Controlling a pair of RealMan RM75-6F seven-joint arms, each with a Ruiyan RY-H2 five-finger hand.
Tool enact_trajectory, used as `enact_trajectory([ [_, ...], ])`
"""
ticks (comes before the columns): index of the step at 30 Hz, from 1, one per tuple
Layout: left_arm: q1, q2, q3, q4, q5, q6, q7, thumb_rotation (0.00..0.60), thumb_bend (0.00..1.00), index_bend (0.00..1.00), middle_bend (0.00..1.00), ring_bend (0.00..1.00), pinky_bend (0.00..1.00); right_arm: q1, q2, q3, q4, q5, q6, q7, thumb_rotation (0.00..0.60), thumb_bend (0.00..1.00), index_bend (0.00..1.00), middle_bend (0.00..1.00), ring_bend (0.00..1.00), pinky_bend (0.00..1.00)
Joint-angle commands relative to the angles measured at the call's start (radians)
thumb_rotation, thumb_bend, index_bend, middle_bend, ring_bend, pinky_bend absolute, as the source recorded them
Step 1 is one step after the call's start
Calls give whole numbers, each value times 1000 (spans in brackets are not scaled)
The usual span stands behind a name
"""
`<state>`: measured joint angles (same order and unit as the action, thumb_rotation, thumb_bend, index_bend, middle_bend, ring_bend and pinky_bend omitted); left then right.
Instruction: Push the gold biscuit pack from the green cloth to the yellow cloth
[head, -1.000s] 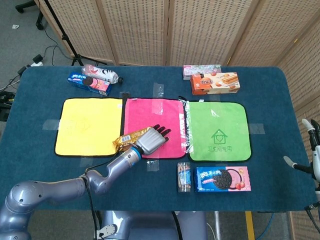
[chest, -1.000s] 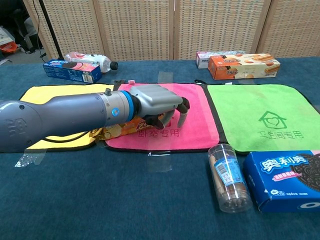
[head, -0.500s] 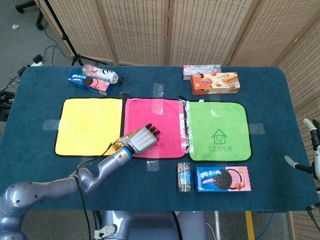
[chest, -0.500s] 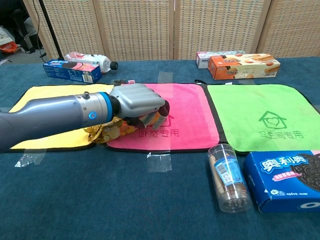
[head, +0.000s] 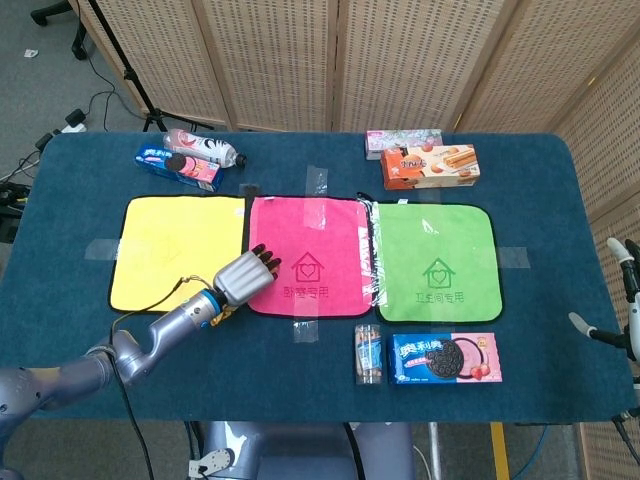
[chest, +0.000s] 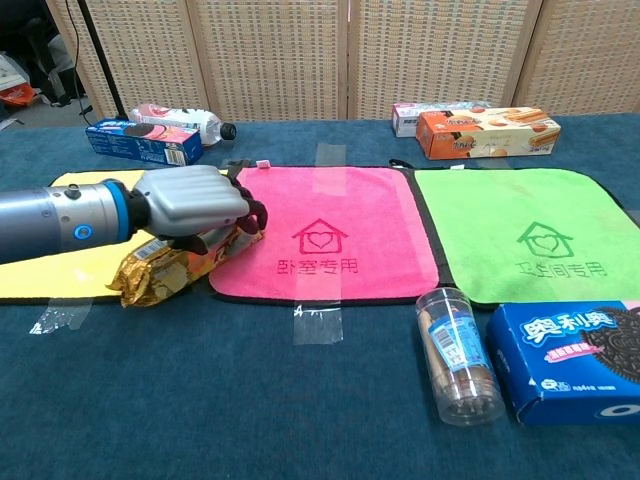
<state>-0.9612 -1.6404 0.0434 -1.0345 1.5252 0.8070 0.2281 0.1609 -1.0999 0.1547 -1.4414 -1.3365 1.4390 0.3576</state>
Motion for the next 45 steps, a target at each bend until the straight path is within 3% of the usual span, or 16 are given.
enact_trajectory([
  [1, 20, 24, 25, 14, 27, 25, -29, 600, 1000, 571, 289, 234, 225, -2, 1, 2, -2, -1, 0, 0, 600, 0, 0, 0, 0, 0],
  [8, 67, 69, 78, 73, 70, 64, -66, 600, 1000, 574, 289, 233, 225, -6, 2, 6, -8, -9, -3, -1, 600, 0, 0, 0, 0, 0],
  [16, 118, 88, 100, 191, 79, 95, -131, 600, 1000, 574, 289, 234, 225, -9, 1, 9, -15, -13, -6, -14, 600, 0, 0, 0, 0, 0],
  [34, 158, 2, 59, 489, 38, 52, -213, 600, 1000, 574, 289, 233, 225, -13, -2, 18, -21, -17, -16, -30, 600, 0, 0, 0, 0, 0],
  [37, 165, 4, 38, 504, 22, 64, -226, 600, 1000, 559, 272, 228, 225, -15, 0, 19, -21, -20, -16, -24, 600, 0, 0, 0, 0, 0],
  [39, 173, 13, 12, 497, 5, 100, -245, 600, 1000, 490, 197, 168, 206, -16, 1, 20, -21, -22, -16, -20, 600, 0, 0, 0, 0, 0],
  [42, 191, 36, -53, 465, -43, 172, -307, 600, 987, 366, 71, 44, 112, -17, 2, 19, -23, -28, -15, -17, 600, 0, 0, 0, 0, 0],
  [45, 218, 80, -126, 407, -81, 302, -415, 600, 958, 350, 55, 28, 92, -19, 4, 17, -27, -38, -11, -16, 600, 0, 0, 0, 0, 0],
])
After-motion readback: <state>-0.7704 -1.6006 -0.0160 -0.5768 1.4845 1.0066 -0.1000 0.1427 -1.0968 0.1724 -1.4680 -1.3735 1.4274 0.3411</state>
